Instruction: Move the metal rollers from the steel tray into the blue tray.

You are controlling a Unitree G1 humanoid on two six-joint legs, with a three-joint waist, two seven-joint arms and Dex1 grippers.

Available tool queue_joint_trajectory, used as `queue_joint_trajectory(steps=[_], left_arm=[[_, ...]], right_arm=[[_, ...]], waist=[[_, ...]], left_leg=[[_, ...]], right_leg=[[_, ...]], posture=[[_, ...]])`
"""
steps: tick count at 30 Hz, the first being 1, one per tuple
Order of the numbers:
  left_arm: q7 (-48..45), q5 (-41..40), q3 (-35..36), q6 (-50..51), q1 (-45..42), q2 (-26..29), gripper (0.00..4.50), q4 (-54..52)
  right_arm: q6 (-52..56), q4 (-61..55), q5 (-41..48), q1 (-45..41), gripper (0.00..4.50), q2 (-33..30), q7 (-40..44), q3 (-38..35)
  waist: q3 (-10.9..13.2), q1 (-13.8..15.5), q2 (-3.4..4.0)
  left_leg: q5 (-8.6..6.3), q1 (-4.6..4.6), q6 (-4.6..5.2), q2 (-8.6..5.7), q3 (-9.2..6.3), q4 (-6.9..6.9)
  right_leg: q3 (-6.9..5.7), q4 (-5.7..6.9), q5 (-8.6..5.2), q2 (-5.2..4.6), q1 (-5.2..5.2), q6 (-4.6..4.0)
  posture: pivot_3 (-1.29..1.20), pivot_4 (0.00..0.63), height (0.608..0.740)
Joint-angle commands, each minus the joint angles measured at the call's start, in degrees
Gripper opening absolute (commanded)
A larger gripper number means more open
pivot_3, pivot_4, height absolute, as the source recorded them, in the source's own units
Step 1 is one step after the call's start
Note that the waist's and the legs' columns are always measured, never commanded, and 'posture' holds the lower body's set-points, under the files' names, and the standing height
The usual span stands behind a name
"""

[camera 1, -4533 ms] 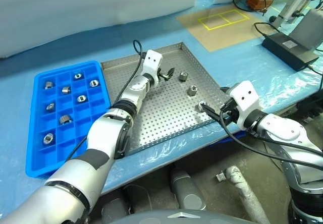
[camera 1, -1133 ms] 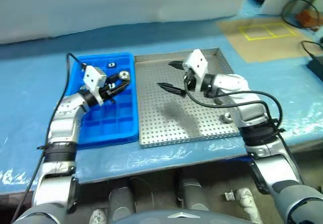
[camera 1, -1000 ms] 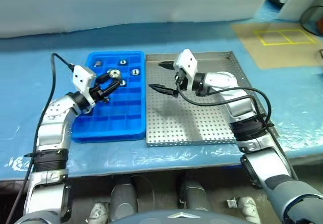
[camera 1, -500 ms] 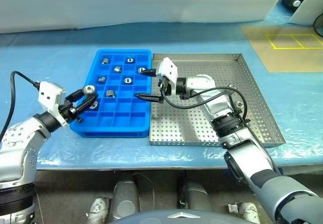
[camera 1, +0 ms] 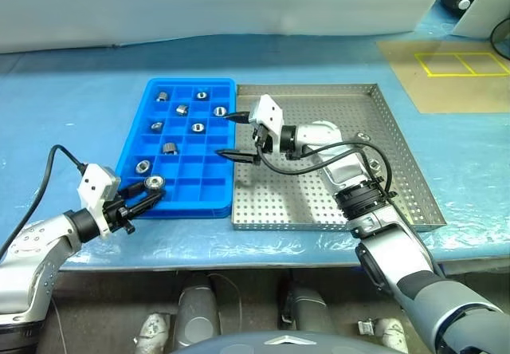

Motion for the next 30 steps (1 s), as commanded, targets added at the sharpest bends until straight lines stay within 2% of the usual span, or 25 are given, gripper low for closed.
queue_joint_trajectory(steps=[1, 8, 16, 19, 26, 30], left_arm=[[0.0, 1.3, -1.4, -2.0, -0.7, 0.0, 1.66, 1.0], [-1.2, 2.2, -3.5, -1.2, -0.2, 1.6, 1.66, 2.8], [0.7, 5.2, -3.7, -5.2, -2.5, 1.5, 4.38, 7.5], [0.9, 5.2, -4.2, -6.1, -4.1, 1.1, 4.45, 7.0], [2.5, -0.6, -5.7, -2.5, -13.9, -2.0, 4.45, 0.2], [0.7, -3.6, -9.9, -0.3, -25.2, -5.1, 4.45, 2.8]], right_arm=[[-0.7, -2.3, 0.1, -0.5, 4.50, 0.1, -0.6, -1.2], [-1.1, -1.7, -0.3, -0.8, 4.50, 0.1, -1.2, -1.2], [-1.1, -1.8, -0.5, -0.7, 4.50, -0.2, -2.0, -1.4], [-1.1, -1.9, -0.4, -0.7, 4.50, -0.3, -2.2, -1.5], [-0.1, -3.3, -0.1, -0.2, 4.50, -1.6, -2.7, -2.2], [2.2, -6.0, 0.4, 1.3, 4.50, -5.2, -3.1, -4.5]], waist=[[0.0, 0.0, 0.00], [0.0, 0.0, 0.07], [-0.1, -0.1, 0.13], [-0.1, 0.0, 0.14], [-0.1, 0.0, 0.09], [-0.1, -0.1, 0.09]], left_leg=[[0.02, 0.02, -0.03, -0.01, 0.00, 0.00], [0.05, 0.12, -0.08, -0.02, 0.00, 0.00], [0.05, 0.31, -0.08, -0.03, 0.01, 0.00], [0.05, 0.42, -0.08, -0.03, 0.01, 0.00], [0.11, 0.45, -0.18, -0.01, 0.00, 0.00], [0.13, 0.41, -0.20, -0.04, 0.01, 0.01]], right_leg=[[0.01, 0.01, 0.00, 0.00, 0.01, 0.00], [0.04, 0.03, 0.03, 0.00, 0.07, -0.05], [0.06, 0.07, 0.03, 0.00, 0.21, -0.05], [0.06, 0.06, 0.03, -0.01, 0.35, -0.05], [0.03, 0.14, 0.06, -0.01, 0.39, -0.10], [0.05, 0.10, 0.07, 0.00, 0.39, -0.10]], posture=[[0.12, 0.150, 0.740], [0.11, 0.150, 0.740], [0.11, 0.150, 0.740], [0.10, 0.150, 0.740], [0.04, 0.150, 0.740], [-0.04, 0.150, 0.740]])
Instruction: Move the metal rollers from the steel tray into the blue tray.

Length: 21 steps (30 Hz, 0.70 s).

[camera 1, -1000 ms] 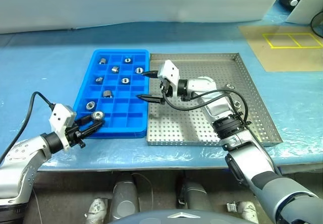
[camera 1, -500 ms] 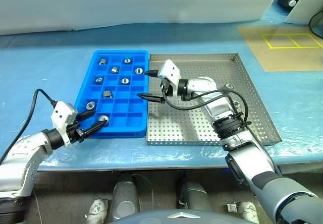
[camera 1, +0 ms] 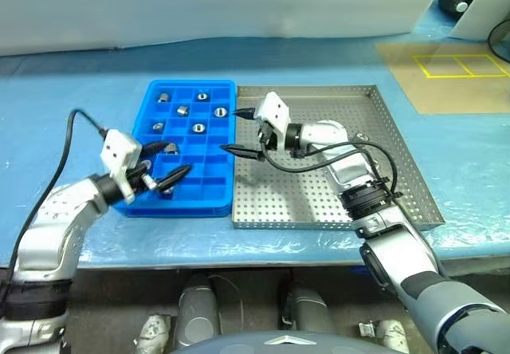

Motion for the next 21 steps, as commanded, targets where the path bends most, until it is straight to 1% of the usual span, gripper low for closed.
queue_joint_trajectory(steps=[1, 3, 4, 6, 10, 15, 18, 21], left_arm=[[-2.1, -2.3, -3.5, 1.0, -8.1, -2.1, 4.45, 1.6], [-3.5, -1.7, -5.9, 0.5, -12.8, -4.0, 4.45, 4.8], [-4.5, -1.2, -7.4, 0.1, -15.2, -5.2, 4.45, 6.7], [-6.7, 0.4, -10.5, -1.7, -19.2, -7.6, 4.45, 10.7], [-10.9, 2.3, -15.3, -5.0, -24.9, -13.1, 4.45, 18.3], [-14.3, 4.5, -17.7, -9.4, -27.9, -17.6, 4.45, 26.0], [-15.7, 5.1, -17.9, -10.8, -28.6, -19.1, 4.45, 28.6], [-16.4, 6.1, -17.9, -12.3, -29.0, -20.2, 4.45, 30.8]], right_arm=[[1.6, -4.6, 0.5, 1.3, 4.50, -3.1, -1.5, -3.7], [2.8, -6.1, -0.1, 2.8, 4.50, -4.6, -3.5, -4.9], [3.7, -7.2, 0.0, 3.9, 4.50, -5.4, -4.6, -5.8], [5.6, -9.4, 0.0, 6.3, 4.50, -6.7, -7.3, -7.7], [7.8, -11.5, -1.6, 11.2, 4.50, -9.3, -14.9, -12.0], [9.2, -12.4, -3.7, 16.1, 4.50, -11.5, -23.5, -16.6], [9.8, -13.1, -4.4, 17.7, 4.50, -12.4, -25.9, -18.1], [9.5, -11.8, -5.0, 17.5, 4.50, -12.4, -27.3, -18.1]], waist=[[0.0, -0.1, -0.01], [0.0, -0.4, -0.01], [0.0, -0.6, -0.01], [0.0, -1.3, -0.01], [0.0, -2.7, -0.02], [0.0, -4.6, -0.02], [0.0, -6.2, -0.02], [0.0, -7.1, -0.02]], left_leg=[[0.00, 0.00, 0.00, -0.02, 0.00, 0.02], [0.01, 0.00, 0.00, -0.03, 0.01, 0.02], [0.01, 0.04, 0.00, -0.04, 0.01, 0.02], [0.01, 0.03, 0.00, -0.02, 0.01, 0.02], [-0.01, 0.01, 0.05, -0.09, 0.04, 0.03], [-0.01, 0.04, 0.10, -0.09, 0.07, 0.03], [-0.02, 0.10, 0.13, -0.09, 0.12, 0.04], [-0.04, 0.25, 0.19, -0.09, 0.23, 0.05]], right_leg=[[0.02, 0.00, 0.00, 0.00, 0.00, 0.01], [0.04, 0.00, 0.01, 0.01, -0.01, 0.01], [0.07, 0.01, 0.01, 0.02, 0.00, 0.01], [0.09, 0.00, 0.01, 0.05, -0.01, 0.01], [0.18, -0.06, 0.03, 0.04, 0.00, 0.04], [0.22, -0.07, 0.07, 0.06, 0.01, 0.10], [0.31, -0.08, 0.04, 0.08, 0.02, 0.05], [0.45, -0.08, 0.05, 0.10, 0.07, 0.06]], posture=[[-0.06, 0.150, 0.740], [-0.08, 0.150, 0.740], [-0.14, 0.150, 0.740], [-0.19, 0.150, 0.740], [-0.28, 0.150, 0.740], [-0.37, 0.150, 0.740], [-0.40, 0.150, 0.740], [-0.41, 0.150, 0.740]])
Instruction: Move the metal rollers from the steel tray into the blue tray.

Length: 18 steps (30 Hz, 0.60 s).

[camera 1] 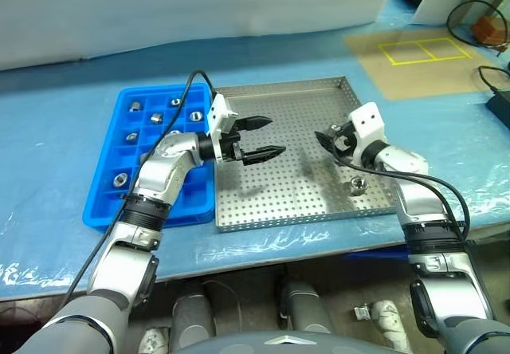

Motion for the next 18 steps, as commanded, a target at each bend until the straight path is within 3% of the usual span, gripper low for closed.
queue_joint_trajectory(steps=[1, 9, 18], left_arm=[[-1.4, 1.1, 0.1, -2.8, -1.6, -0.7, 4.45, 1.3], [-1.7, 1.8, 1.2, -3.3, -1.2, -0.6, 4.45, 1.5], [-0.3, 2.2, 1.2, -3.0, 2.0, -0.1, 4.45, -1.2]], right_arm=[[-0.8, -1.4, -0.6, -1.5, 4.50, -0.3, -1.8, -1.1], [-5.5, 10.6, -1.8, -8.2, 4.50, 0.8, -1.2, 1.0], [-11.3, 40.8, -2.0, -25.1, 4.50, 1.5, 3.0, 0.6]], waist=[[0.0, -0.5, 0.00], [0.0, -1.1, 0.01], [0.0, -1.0, 0.01]], left_leg=[[-0.02, 0.07, 0.01, -0.01, 0.03, 0.00], [-0.24, 0.32, 0.37, -0.04, 0.08, 0.10], [-0.27, 0.27, 0.75, -0.04, 0.15, 0.14]], right_leg=[[0.05, 0.00, 0.00, 0.01, 0.04, 0.00], [0.15, -0.03, 0.00, -0.02, 0.30, -0.01], [0.17, -0.09, -0.01, -0.04, 0.30, -0.04]], posture=[[-0.41, 0.150, 0.740], [-0.37, 0.150, 0.740], [-0.33, 0.150, 0.740]])
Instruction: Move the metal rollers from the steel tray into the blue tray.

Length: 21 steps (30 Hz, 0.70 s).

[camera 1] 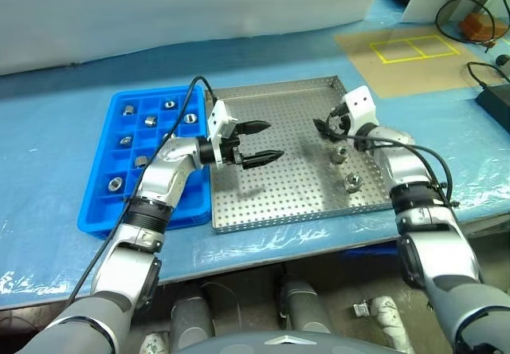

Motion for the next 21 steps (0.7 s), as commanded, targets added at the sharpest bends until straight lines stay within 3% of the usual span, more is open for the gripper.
queue_joint_trajectory(steps=[1, 6, 21], left_arm=[[0.4, 0.1, 0.5, -0.5, 0.5, 0.3, 4.45, -3.1], [0.9, 0.5, 0.5, -0.6, 1.0, 0.2, 4.45, -3.6], [1.3, 1.4, 0.5, -1.2, 0.5, -0.2, 4.45, -2.7]], right_arm=[[-2.6, 8.2, 0.2, -5.0, 4.50, -0.2, 1.0, -1.1], [-3.8, 15.2, 0.2, -8.0, 4.50, -0.1, 3.2, -0.9], [-1.1, 20.4, 0.7, -8.5, 4.50, -1.2, 2.7, -2.8]], waist=[[0.0, 0.1, 0.00], [0.0, 0.7, 0.01], [0.0, 1.6, 0.03]], left_leg=[[-0.01, -0.01, 0.01, 0.00, 0.00, 0.00], [-0.04, -0.07, 0.09, 0.01, 0.00, 0.01], [-0.04, -0.06, 0.08, 0.08, 0.02, 0.01]], right_leg=[[0.00, 0.00, 0.00, 0.00, 0.00, 0.00], [-0.09, -0.01, -0.01, -0.03, 0.00, -0.02], [-0.18, 0.00, -0.03, -0.02, -0.01, -0.06]], posture=[[-0.33, 0.150, 0.740], [-0.32, 0.150, 0.740], [-0.33, 0.150, 0.740]])
